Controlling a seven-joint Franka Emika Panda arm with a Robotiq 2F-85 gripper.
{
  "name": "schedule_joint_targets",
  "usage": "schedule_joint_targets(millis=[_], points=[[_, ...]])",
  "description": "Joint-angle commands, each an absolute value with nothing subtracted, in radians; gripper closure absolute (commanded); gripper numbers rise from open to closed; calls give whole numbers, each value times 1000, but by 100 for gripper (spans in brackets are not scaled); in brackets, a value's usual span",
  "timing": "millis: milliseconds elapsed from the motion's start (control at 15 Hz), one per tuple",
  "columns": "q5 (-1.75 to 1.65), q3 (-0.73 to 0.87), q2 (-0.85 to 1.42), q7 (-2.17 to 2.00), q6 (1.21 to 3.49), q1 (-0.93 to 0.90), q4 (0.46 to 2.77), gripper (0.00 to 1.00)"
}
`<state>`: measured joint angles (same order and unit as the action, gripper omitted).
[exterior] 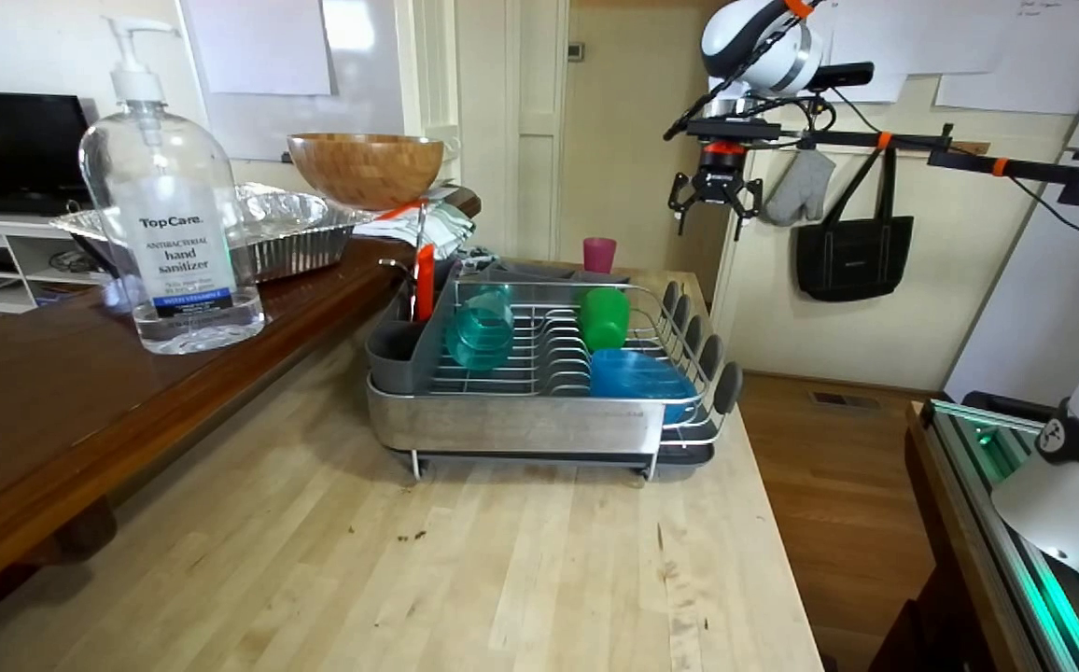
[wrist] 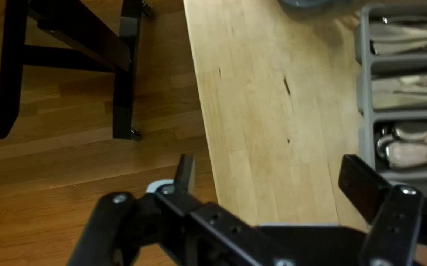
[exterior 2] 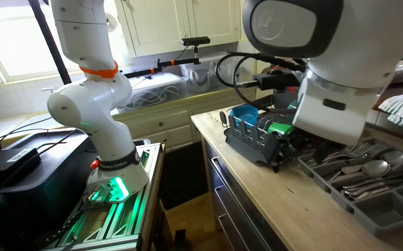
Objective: Place the pink cup on the dish rack
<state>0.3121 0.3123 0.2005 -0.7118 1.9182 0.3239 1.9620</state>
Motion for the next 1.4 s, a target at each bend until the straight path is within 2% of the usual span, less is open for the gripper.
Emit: schedule_joint_targets(millis=[0, 133, 200, 600, 1333], points=[[388, 347, 392, -826, 1838, 372, 1714, 0], [405, 354, 470, -915, 1807, 393, 1607, 0], [371, 347, 369, -835, 1871, 376, 1743, 0], [395, 348, 493, -930, 1849, 408, 1584, 0], [535, 280, 828, -1126, 1732, 582, 1029, 0]])
